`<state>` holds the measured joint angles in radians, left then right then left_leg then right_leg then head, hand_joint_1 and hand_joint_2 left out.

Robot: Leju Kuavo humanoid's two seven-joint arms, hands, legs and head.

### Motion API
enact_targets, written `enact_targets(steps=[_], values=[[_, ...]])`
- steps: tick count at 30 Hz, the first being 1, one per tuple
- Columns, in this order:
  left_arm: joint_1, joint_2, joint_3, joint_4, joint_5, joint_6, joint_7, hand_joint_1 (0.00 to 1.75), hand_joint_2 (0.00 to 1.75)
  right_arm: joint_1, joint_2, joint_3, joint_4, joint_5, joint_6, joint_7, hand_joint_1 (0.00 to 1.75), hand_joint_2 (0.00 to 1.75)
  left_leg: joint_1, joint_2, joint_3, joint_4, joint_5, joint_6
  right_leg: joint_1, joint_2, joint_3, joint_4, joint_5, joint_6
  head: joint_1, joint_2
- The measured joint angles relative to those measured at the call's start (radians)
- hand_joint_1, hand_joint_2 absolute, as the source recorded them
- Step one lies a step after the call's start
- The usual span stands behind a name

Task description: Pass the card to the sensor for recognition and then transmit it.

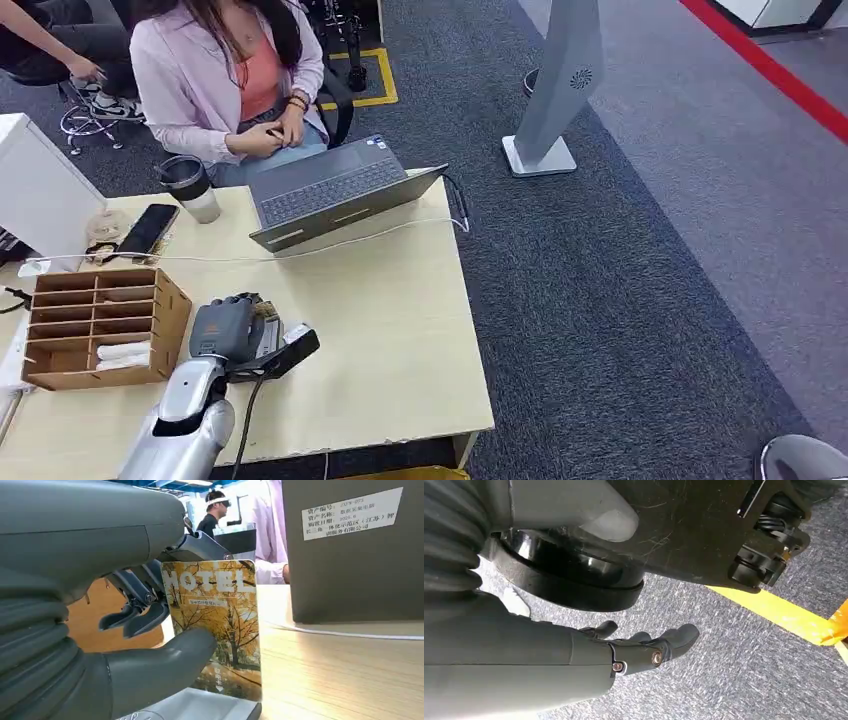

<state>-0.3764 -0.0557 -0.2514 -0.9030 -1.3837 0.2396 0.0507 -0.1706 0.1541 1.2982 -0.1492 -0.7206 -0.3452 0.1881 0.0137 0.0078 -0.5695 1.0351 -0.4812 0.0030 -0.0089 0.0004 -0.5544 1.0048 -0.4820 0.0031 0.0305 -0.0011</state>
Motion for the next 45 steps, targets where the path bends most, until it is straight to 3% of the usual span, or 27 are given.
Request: enact_targets(steps=[3, 6, 9, 12, 14, 17, 20, 28, 33, 36, 41, 45], values=[[-0.008, -0.003, -0.001, 0.010, -0.004, 0.024, 0.004, 1.75, 1.75, 0.000, 0.000, 0.001, 0.000, -0.005, 0.000, 0.000, 0.00, 1.75, 0.000, 0.000, 0.000, 0.000, 0.000, 0.001, 0.000, 0.000, 0.000, 0.000, 0.000, 0.000, 0.000, 0.000], [-0.008, -0.009, -0.006, 0.010, -0.072, 0.105, 0.062, 1.75, 1.75, 0.000, 0.000, 0.003, 0.000, -0.013, 0.000, 0.000, 0.00, 1.75, 0.000, 0.000, 0.000, 0.000, 0.000, 0.001, 0.000, 0.000, 0.000, 0.000, 0.000, 0.000, 0.000, 0.000], [-0.001, -0.013, -0.006, -0.018, -0.121, 0.247, 0.072, 1.75, 1.75, -0.001, 0.000, 0.014, 0.000, -0.013, 0.000, 0.000, 0.00, 1.75, 0.000, 0.000, 0.000, 0.000, 0.000, 0.001, 0.000, 0.000, 0.000, 0.000, 0.000, 0.000, 0.000, 0.000], [0.007, -0.013, -0.006, -0.078, -0.133, 0.400, 0.042, 1.75, 1.75, -0.002, 0.000, 0.021, 0.000, -0.004, 0.002, 0.000, 0.00, 1.75, 0.000, 0.000, -0.001, 0.000, 0.000, 0.001, 0.000, 0.000, 0.000, 0.000, 0.000, 0.000, 0.000, 0.000], [0.015, -0.012, -0.005, -0.140, -0.135, 0.441, 0.006, 1.75, 1.75, -0.003, 0.000, 0.033, 0.000, -0.002, 0.003, 0.000, 0.00, 1.75, 0.000, 0.000, -0.001, 0.000, 0.000, 0.001, 0.000, 0.000, 0.000, 0.000, 0.000, 0.000, 0.000, 0.000], [0.021, -0.015, -0.001, -0.235, -0.134, 0.451, -0.043, 1.75, 1.75, -0.004, 0.000, 0.044, 0.000, 0.000, 0.004, 0.000, 0.00, 1.75, 0.000, 0.000, -0.001, 0.000, 0.000, 0.001, 0.000, 0.000, 0.000, 0.000, 0.000, 0.000, 0.000, 0.000], [0.022, -0.016, 0.003, -0.299, -0.133, 0.451, -0.054, 1.75, 1.75, -0.005, 0.000, 0.053, 0.000, 0.000, 0.004, 0.000, 0.00, 1.75, 0.000, 0.000, -0.001, 0.000, 0.000, 0.001, 0.000, 0.000, 0.000, 0.000, 0.000, 0.001, 0.000, 0.000], [0.028, -0.017, 0.003, -0.358, -0.133, 0.451, -0.056, 1.75, 1.75, -0.006, 0.000, 0.064, 0.001, 0.000, 0.004, 0.000, 0.00, 1.75, 0.000, 0.000, -0.001, 0.000, 0.001, 0.001, 0.000, 0.000, 0.000, 0.000, 0.001, 0.001, 0.000, 0.000], [0.008, -0.018, 0.005, -0.400, -0.133, 0.451, -0.089, 1.75, 1.75, -0.007, 0.000, 0.075, 0.001, 0.007, 0.005, -0.002, 0.00, 1.75, 0.000, -0.001, -0.001, 0.000, 0.001, 0.001, 0.000, -0.001, 0.000, 0.000, 0.001, 0.001, 0.000, 0.000], [-0.052, -0.015, 0.015, -0.390, -0.137, 0.451, -0.061, 1.75, 1.75, -0.010, 0.000, 0.090, 0.002, 0.014, 0.010, 0.000, 0.00, 1.75, 0.000, -0.001, -0.001, 0.000, 0.002, 0.001, 0.000, -0.001, -0.001, 0.000, 0.001, 0.001, 0.000, 0.000], [-0.249, 0.023, 0.014, -0.245, -0.138, 0.451, 0.076, 1.75, 1.75, -0.015, 0.000, 0.114, 0.002, 0.022, 0.023, 0.006, 0.00, 1.75, 0.001, 0.000, -0.001, 0.000, 0.004, -0.001, 0.000, -0.001, -0.002, 0.000, 0.004, -0.001, -0.001, 0.000], [-0.337, 0.057, 0.014, -0.143, -0.138, 0.451, 0.106, 1.75, 1.75, -0.016, 0.000, 0.123, 0.003, 0.021, 0.023, 0.005, 0.00, 1.75, 0.001, 0.000, -0.001, 0.000, 0.005, -0.001, 0.000, -0.001, -0.002, 0.001, 0.005, -0.002, -0.001, 0.000]])
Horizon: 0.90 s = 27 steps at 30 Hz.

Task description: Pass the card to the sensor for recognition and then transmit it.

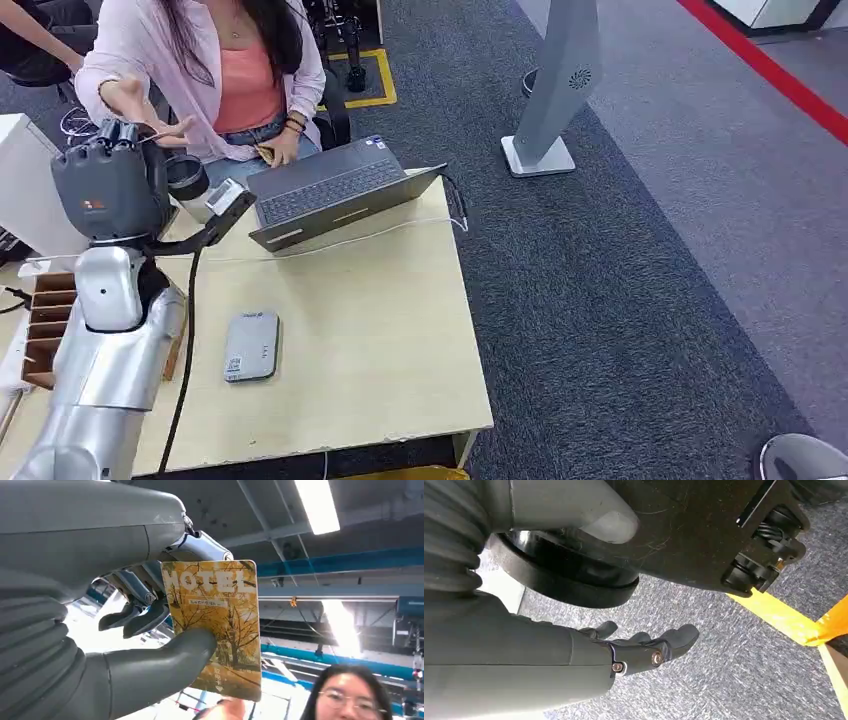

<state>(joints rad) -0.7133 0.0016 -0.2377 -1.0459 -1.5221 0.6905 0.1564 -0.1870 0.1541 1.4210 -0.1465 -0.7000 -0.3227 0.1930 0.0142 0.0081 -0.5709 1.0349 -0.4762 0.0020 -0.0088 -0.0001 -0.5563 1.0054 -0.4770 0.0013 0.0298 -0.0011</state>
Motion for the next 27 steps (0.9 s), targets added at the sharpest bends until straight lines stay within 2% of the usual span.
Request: enact_targets(steps=[8, 9, 19, 23, 27], values=[[-0.029, 0.049, 0.000, 0.083, 0.000, 0.000, 0.002, 1.75, 1.75, -0.003, 0.000, 0.016, 0.002, -0.005, 0.002, 0.001, 0.00, 1.75, 0.000, 0.000, -0.001, 0.000, 0.000, 0.000, 0.000, 0.000, -0.001, 0.000, 0.000, 0.000, 0.000, 0.000], [-0.028, 0.052, 0.000, 0.086, 0.000, 0.000, 0.003, 0.00, 1.75, -0.003, 0.000, 0.016, 0.002, -0.006, 0.002, 0.001, 0.00, 1.75, 0.000, -0.001, -0.001, 0.000, 0.000, 0.000, 0.000, 0.000, 0.000, 0.000, 0.000, 0.000, 0.000, 0.000], [-0.002, 0.052, 0.000, 0.103, 0.000, 0.000, -0.003, 0.00, 1.75, -0.003, 0.000, 0.016, 0.003, -0.015, 0.002, 0.005, 0.00, 1.75, 0.000, 0.000, -0.001, 0.000, 0.000, 0.001, 0.000, 0.000, -0.001, 0.000, 0.000, 0.001, 0.000, 0.000], [0.027, 0.050, 0.007, 0.095, 0.000, 0.000, -0.050, 0.00, 1.75, -0.003, 0.000, 0.016, 0.003, -0.024, 0.001, 0.005, 0.00, 1.75, 0.000, 0.000, -0.001, 0.000, 0.000, 0.000, 0.000, 0.000, -0.001, 0.000, 0.000, 0.000, 0.000, 0.000], [0.105, 0.029, 0.030, 0.002, 0.008, 0.001, -0.145, 0.00, 1.75, -0.003, 0.000, 0.016, 0.003, -0.047, -0.002, 0.008, 0.00, 1.75, 0.000, 0.000, -0.001, 0.000, 0.000, 0.001, 0.000, 0.000, -0.001, 0.000, 0.000, 0.001, 0.000, 0.000]])
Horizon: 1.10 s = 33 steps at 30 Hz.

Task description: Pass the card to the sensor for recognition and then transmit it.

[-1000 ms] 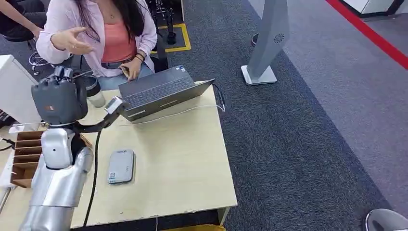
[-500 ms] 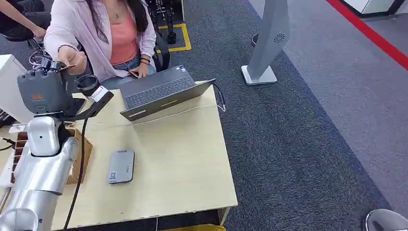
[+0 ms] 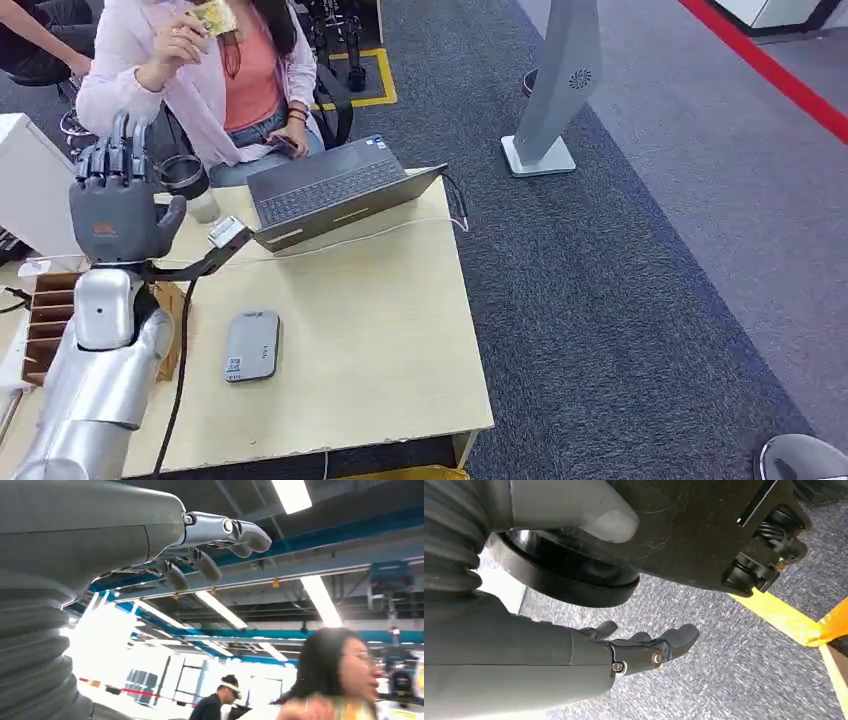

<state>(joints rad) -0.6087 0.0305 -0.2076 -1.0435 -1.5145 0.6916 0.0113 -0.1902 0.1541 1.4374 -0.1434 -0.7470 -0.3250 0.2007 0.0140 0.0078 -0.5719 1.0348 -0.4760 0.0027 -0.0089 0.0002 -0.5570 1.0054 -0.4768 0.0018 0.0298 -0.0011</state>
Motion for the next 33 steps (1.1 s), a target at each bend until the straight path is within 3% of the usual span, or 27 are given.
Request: enact_targets(steps=[3, 10, 12, 18, 26, 33], values=[[0.083, -0.022, 0.010, -0.090, 0.012, 0.000, -0.065, 0.00, 1.75, 0.000, 0.000, -0.001, 0.000, -0.023, -0.005, 0.000, 0.00, 1.75, 0.000, 0.000, 0.000, 0.000, 0.000, 0.000, 0.000, 0.000, 0.000, 0.000, 0.000, 0.000, 0.000, 0.000], [0.176, -0.048, 0.013, -0.200, 0.032, 0.000, -0.089, 0.00, 1.75, 0.001, 0.000, -0.003, 0.000, -0.033, -0.011, 0.000, 0.00, 1.75, 0.000, 0.000, -0.001, 0.000, 0.000, 0.000, 0.000, 0.000, -0.001, 0.000, 0.000, 0.001, 0.000, 0.000], [0.208, -0.051, 0.013, -0.227, 0.049, 0.000, -0.124, 0.00, 1.75, 0.002, 0.000, -0.004, 0.000, -0.050, -0.021, 0.000, 0.00, 1.75, 0.000, 0.000, -0.001, 0.000, 0.000, 0.000, 0.000, 0.000, 0.000, 0.000, 0.000, 0.000, 0.000, 0.000], [0.454, -0.065, 0.005, -0.426, 0.076, 0.000, -0.181, 0.00, 1.75, 0.008, 0.000, -0.030, 0.000, -0.109, -0.052, 0.000, 0.00, 1.75, 0.000, 0.003, -0.001, 0.000, -0.002, 0.000, 0.000, 0.003, -0.002, 0.000, -0.001, 0.000, 0.001, 0.000], [0.659, -0.008, -0.015, -0.502, 0.096, -0.032, -0.164, 0.00, 1.75, 0.014, 0.003, -0.061, 0.000, -0.153, -0.084, -0.001, 0.00, 1.75, 0.000, 0.003, -0.003, -0.001, -0.002, 0.000, 0.000, 0.002, -0.004, -0.001, -0.002, 0.001, 0.000, 0.000], [0.717, 0.028, -0.015, -0.513, 0.097, -0.045, -0.156, 0.00, 1.75, 0.016, 0.003, -0.076, 0.000, -0.157, -0.090, -0.001, 0.00, 1.75, 0.000, 0.002, -0.003, -0.001, -0.002, 0.000, 0.000, 0.001, -0.003, -0.001, -0.001, 0.000, 0.000, 0.000]])
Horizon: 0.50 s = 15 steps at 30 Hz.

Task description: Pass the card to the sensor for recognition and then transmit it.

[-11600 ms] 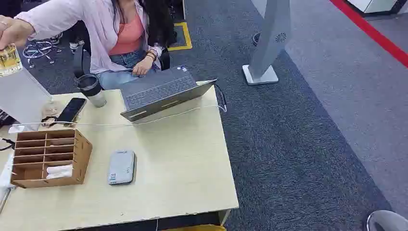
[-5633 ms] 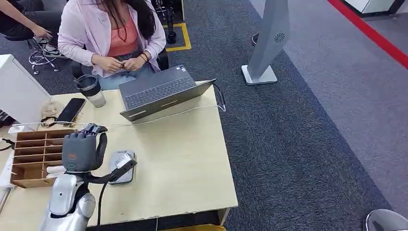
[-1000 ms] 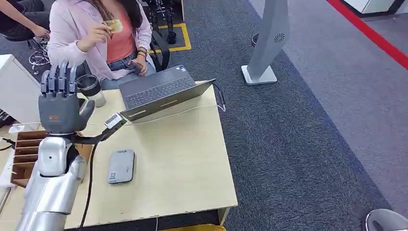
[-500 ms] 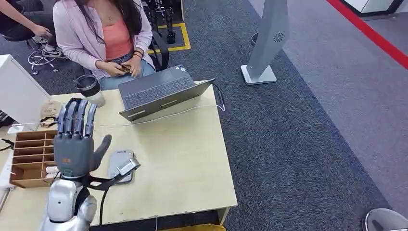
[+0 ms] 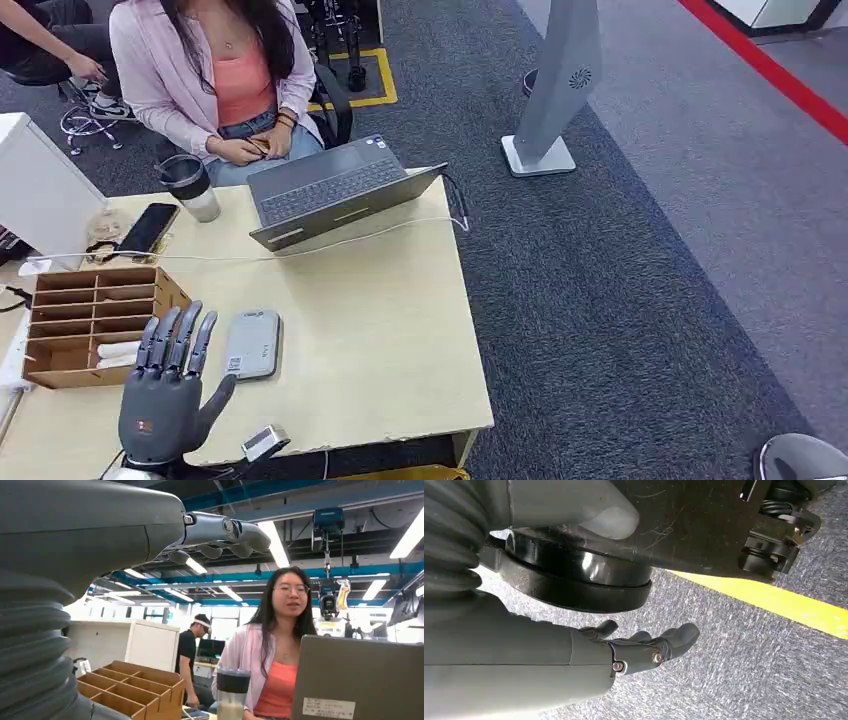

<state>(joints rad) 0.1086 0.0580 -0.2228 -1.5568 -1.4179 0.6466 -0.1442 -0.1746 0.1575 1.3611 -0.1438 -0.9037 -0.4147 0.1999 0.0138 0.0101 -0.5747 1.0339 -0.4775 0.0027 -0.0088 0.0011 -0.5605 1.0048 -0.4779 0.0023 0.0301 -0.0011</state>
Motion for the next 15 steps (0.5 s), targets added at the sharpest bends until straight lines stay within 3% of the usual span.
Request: enact_targets(steps=[4, 9, 15], values=[[0.004, 0.007, 0.000, -0.005, 0.000, -0.004, 0.000, 0.00, 1.75, 0.000, 0.000, -0.001, 0.000, 0.000, 0.000, 0.000, 0.00, 1.75, 0.000, 0.000, 0.000, 0.000, 0.000, 0.000, 0.000, 0.000, 0.000, 0.000, 0.000, 0.000, 0.000, 0.000], [0.017, 0.040, 0.000, -0.005, -0.022, -0.170, 0.063, 0.00, 1.75, 0.001, 0.000, -0.005, 0.000, -0.016, -0.007, 0.000, 0.00, 1.75, 0.000, 0.000, 0.000, 0.000, 0.000, 0.000, 0.000, 0.000, 0.000, 0.000, 0.000, 0.000, 0.000, 0.000], [0.028, 0.082, 0.000, -0.005, -0.022, -0.266, 0.095, 0.00, 1.75, 0.001, 0.002, -0.005, 0.000, -0.019, -0.015, 0.003, 0.00, 1.75, 0.000, -0.001, 0.000, 0.000, 0.000, 0.000, 0.000, 0.000, 0.000, 0.000, 0.000, 0.000, 0.000, 0.000]])
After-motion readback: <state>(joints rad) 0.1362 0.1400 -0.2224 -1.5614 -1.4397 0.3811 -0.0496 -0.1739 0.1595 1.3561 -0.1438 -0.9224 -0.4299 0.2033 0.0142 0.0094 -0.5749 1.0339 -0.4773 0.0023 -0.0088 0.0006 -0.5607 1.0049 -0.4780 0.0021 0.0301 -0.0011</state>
